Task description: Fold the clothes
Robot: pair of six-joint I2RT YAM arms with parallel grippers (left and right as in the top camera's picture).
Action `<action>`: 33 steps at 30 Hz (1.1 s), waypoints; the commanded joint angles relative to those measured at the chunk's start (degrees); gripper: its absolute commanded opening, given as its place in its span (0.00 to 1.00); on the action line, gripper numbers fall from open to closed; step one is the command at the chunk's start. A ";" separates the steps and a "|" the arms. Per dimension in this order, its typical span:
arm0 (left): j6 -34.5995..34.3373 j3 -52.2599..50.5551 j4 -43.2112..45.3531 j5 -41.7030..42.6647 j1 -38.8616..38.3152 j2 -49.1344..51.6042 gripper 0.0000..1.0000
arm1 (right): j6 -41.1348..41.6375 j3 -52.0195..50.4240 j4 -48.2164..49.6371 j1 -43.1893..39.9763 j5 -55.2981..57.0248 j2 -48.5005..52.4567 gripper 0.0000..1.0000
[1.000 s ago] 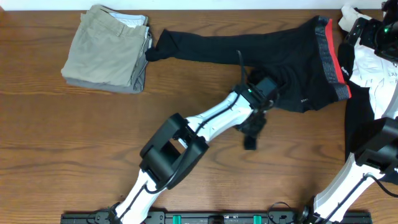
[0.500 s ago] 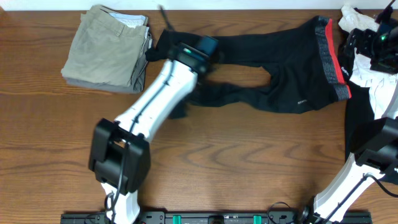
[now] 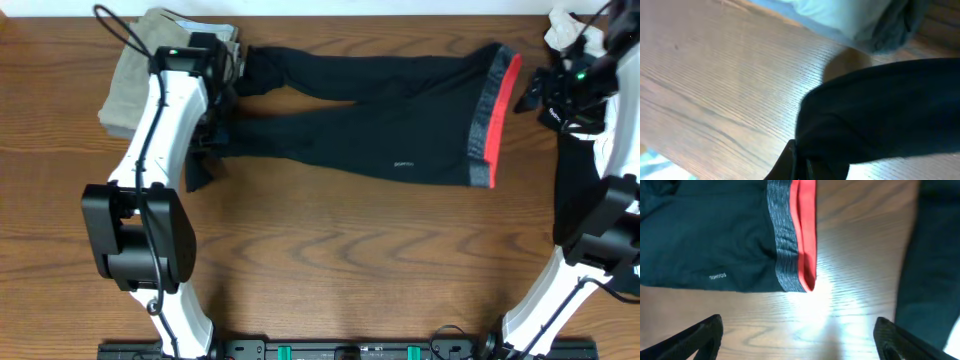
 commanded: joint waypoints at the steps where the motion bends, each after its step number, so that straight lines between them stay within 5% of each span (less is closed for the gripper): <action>1: -1.79 -0.50 -0.39 2.91 -0.37 0.28 0.06 | -0.66 -5.20 1.77 2.43 -1.16 0.22 0.91; 22: -1.77 -0.50 1.33 2.86 -0.66 0.31 0.06 | 13.38 -32.33 30.42 13.79 15.82 0.22 0.87; 33: -1.79 -0.50 1.36 2.89 -0.66 0.28 0.06 | 13.62 -37.55 29.75 13.79 12.55 0.07 0.33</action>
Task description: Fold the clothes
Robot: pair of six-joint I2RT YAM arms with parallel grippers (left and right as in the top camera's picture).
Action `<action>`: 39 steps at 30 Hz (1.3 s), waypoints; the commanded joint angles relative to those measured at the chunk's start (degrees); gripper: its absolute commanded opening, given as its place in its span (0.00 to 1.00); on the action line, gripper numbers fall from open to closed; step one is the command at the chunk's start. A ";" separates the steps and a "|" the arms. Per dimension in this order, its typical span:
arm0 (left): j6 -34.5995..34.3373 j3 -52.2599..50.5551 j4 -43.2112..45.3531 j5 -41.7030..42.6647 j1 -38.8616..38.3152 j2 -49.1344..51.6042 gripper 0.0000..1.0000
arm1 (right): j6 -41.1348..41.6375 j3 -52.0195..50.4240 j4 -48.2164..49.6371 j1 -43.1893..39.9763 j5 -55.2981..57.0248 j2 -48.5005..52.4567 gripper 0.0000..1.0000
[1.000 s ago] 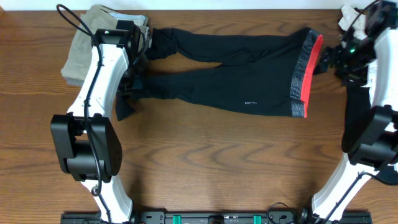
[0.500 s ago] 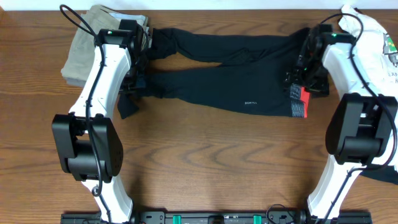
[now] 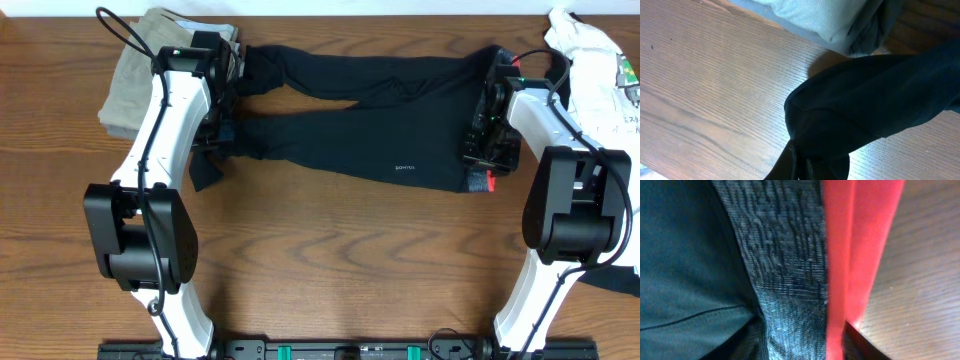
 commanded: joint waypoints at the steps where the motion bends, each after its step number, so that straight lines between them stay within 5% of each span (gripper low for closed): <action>1: -0.70 -0.46 -0.20 0.11 0.09 0.31 0.06 | 0.96 -0.24 -0.72 0.22 -0.83 -0.28 0.21; 6: -0.68 -0.46 -0.22 0.09 0.09 0.31 0.06 | 1.09 -0.13 -2.69 -1.86 -0.81 -2.43 0.02; 17: -0.68 -0.46 -4.85 1.05 0.09 0.31 0.06 | -3.45 -0.13 -8.68 -11.91 -0.50 -12.15 0.06; 32: -0.70 -5.03 -4.85 3.80 0.09 0.31 0.07 | -4.61 -0.24 -9.86 -17.49 -0.61 -12.28 0.01; 36: -0.68 -5.18 -4.68 3.80 0.09 0.31 0.17 | -4.61 -0.24 -9.57 -17.49 -0.61 -12.28 0.01; 39: -0.66 -5.18 -4.72 4.02 0.09 0.31 0.34 | -4.61 -0.24 -9.44 -17.49 -0.61 -12.28 0.02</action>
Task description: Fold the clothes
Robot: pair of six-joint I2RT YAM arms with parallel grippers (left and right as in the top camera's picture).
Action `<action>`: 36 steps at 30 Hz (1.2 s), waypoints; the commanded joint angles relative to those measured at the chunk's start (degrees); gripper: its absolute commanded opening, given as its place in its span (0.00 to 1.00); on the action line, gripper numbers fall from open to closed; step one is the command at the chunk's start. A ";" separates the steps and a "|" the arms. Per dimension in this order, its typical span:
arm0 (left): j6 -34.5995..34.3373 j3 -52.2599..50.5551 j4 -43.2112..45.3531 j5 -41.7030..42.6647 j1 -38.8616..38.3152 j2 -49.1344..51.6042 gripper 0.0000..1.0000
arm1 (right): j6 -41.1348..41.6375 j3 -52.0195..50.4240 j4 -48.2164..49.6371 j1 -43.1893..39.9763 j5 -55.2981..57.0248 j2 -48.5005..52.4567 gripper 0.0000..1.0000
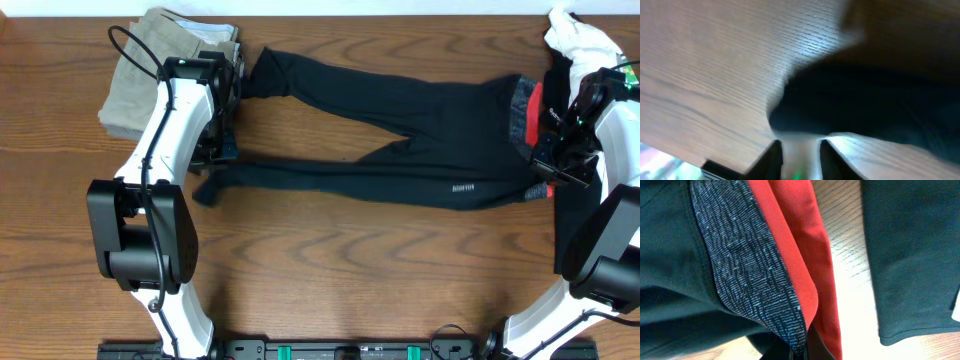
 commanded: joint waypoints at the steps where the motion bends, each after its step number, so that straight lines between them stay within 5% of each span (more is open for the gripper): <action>1: -0.63 -0.33 -0.28 -0.04 0.17 0.31 0.36 | -0.48 -0.02 0.13 -0.59 1.18 -0.35 0.02; 11: 6.49 -2.29 -1.46 9.57 -0.83 0.31 0.37 | -0.50 -0.02 0.48 -0.59 1.18 -0.35 0.03; 19: 8.66 -12.00 15.02 9.60 -1.18 0.31 0.38 | -1.33 -0.02 1.20 -0.59 0.09 -0.35 0.04; 36: 12.26 -21.62 27.34 8.28 -1.16 0.31 0.39 | -1.33 -0.02 1.46 -0.85 0.22 -0.35 0.06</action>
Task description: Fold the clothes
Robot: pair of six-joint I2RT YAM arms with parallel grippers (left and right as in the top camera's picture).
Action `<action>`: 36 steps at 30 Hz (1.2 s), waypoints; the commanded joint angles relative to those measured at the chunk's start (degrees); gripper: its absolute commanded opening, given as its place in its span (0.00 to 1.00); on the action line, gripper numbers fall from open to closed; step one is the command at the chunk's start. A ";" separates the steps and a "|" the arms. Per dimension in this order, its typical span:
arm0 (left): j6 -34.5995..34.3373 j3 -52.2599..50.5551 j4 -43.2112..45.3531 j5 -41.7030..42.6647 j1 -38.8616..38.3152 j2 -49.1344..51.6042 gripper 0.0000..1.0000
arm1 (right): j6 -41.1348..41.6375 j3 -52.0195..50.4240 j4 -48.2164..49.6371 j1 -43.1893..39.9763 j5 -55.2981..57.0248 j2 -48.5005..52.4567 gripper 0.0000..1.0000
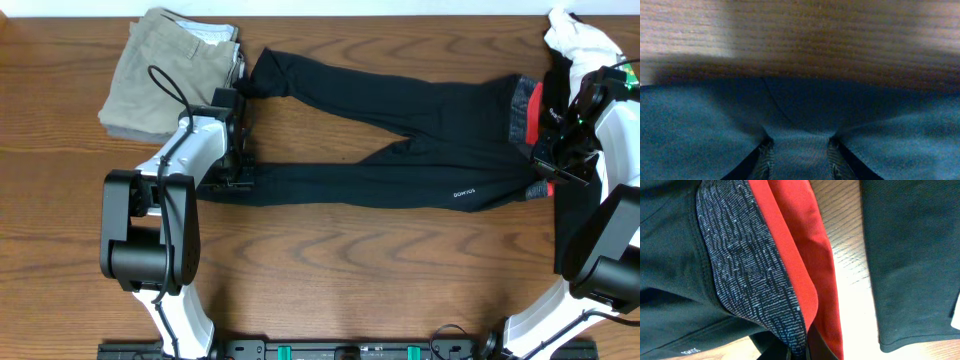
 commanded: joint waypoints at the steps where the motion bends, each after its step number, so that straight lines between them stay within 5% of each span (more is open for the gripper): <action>1: 1.07 -0.94 -1.49 -1.03 0.09 0.42 0.38 | -0.83 -0.02 -0.04 -0.96 0.31 -0.35 0.05; 9: -2.45 7.98 -20.81 -1.01 -0.70 -2.69 0.38 | -0.83 0.04 -0.66 -1.88 -0.04 -0.35 0.03; 20: -2.03 15.50 -15.15 -0.98 -1.38 -14.21 0.65 | -0.81 4.66 -5.38 -3.96 0.02 -2.34 0.08; 24: -0.92 15.91 -12.87 -0.31 -1.38 -14.19 0.67 | -1.44 8.13 -6.78 -5.62 -0.02 -4.55 0.27; 28: -0.46 15.91 -11.74 -0.31 -1.38 -14.19 0.68 | -4.09 10.49 -8.98 -6.27 -0.26 -4.96 0.63; 36: 3.43 16.85 -7.98 3.32 -1.38 -14.19 0.72 | -7.34 11.15 -7.56 -5.95 -6.03 -4.96 0.68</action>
